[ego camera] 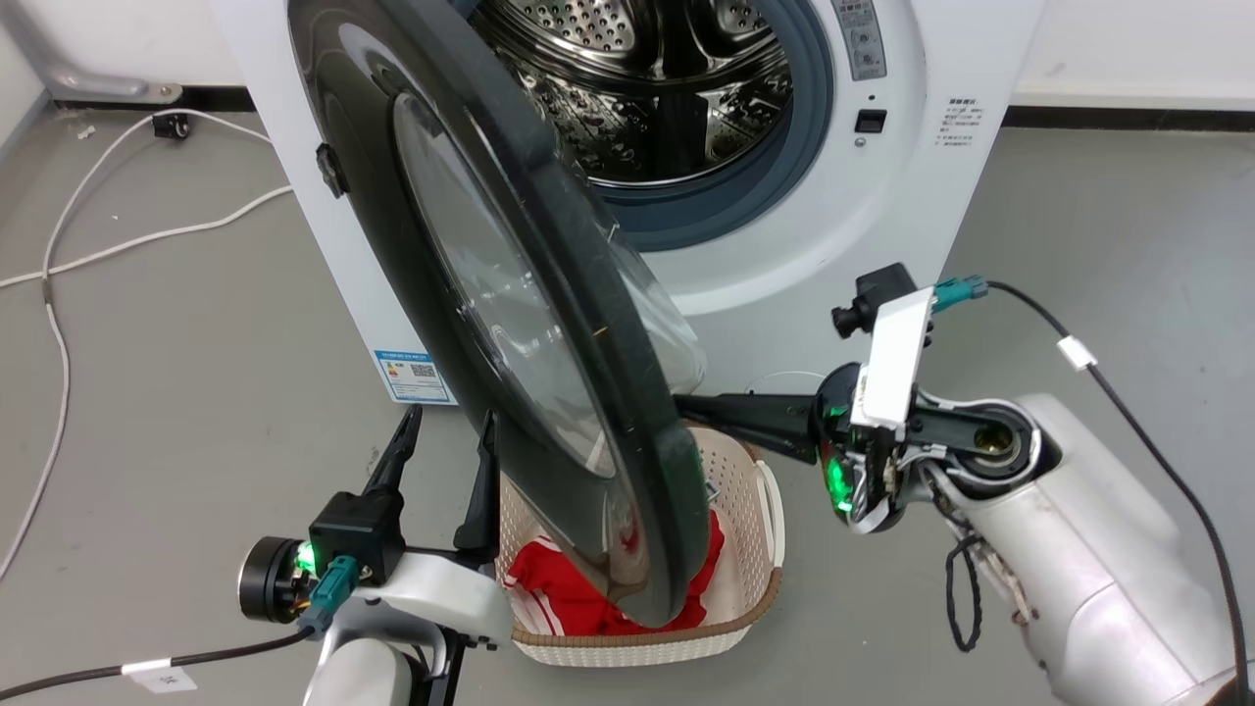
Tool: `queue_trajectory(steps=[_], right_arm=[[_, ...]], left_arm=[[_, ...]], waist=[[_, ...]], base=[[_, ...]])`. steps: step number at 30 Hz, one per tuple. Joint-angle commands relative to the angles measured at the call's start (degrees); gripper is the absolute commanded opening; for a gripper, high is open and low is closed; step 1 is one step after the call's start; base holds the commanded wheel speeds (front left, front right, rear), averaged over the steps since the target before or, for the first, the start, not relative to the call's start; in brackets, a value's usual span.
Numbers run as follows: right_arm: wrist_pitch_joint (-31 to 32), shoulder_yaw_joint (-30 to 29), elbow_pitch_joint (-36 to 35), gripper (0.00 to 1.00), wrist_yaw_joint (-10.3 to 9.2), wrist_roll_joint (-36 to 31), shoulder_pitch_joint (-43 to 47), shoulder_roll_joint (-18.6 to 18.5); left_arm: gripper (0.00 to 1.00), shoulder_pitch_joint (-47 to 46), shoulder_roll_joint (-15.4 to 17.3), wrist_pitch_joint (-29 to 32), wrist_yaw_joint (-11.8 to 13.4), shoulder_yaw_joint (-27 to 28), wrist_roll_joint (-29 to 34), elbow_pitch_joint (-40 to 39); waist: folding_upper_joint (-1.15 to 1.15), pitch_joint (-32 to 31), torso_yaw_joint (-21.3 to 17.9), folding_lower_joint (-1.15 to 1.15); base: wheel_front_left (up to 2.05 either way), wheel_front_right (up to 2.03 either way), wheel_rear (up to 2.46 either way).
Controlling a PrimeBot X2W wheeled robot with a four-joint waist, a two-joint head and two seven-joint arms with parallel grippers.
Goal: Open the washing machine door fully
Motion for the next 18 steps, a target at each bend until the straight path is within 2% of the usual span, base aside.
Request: queue_trajectory(steps=[1, 11, 18], right_arm=[[-0.05, 0.73, -1.02, 0.00, 0.00, 0.37, 1.74, 1.19], [-3.20, 3.43, -5.11, 0.00, 0.00, 0.59, 4.78, 3.22], [-6.63, 3.91, -7.54, 0.00, 0.00, 0.24, 6.12, 3.38]], left_arm=[[1.00, 0.87, -0.04, -0.15, -0.19, -0.05, 0.13, 0.14], [1.00, 1.43, -0.03, -0.15, -0.23, -0.09, -0.15, -0.11], [1.00, 1.15, -0.04, -0.15, 0.40, -0.18, -0.61, -0.36]], waist=[[0.00, -0.64, 0.23, 0.01], [0.00, -0.91, 0.34, 0.01], [0.00, -0.35, -0.02, 0.01]], base=[[0.00, 0.00, 0.00], [0.00, 0.00, 0.00], [0.00, 0.00, 0.00]])
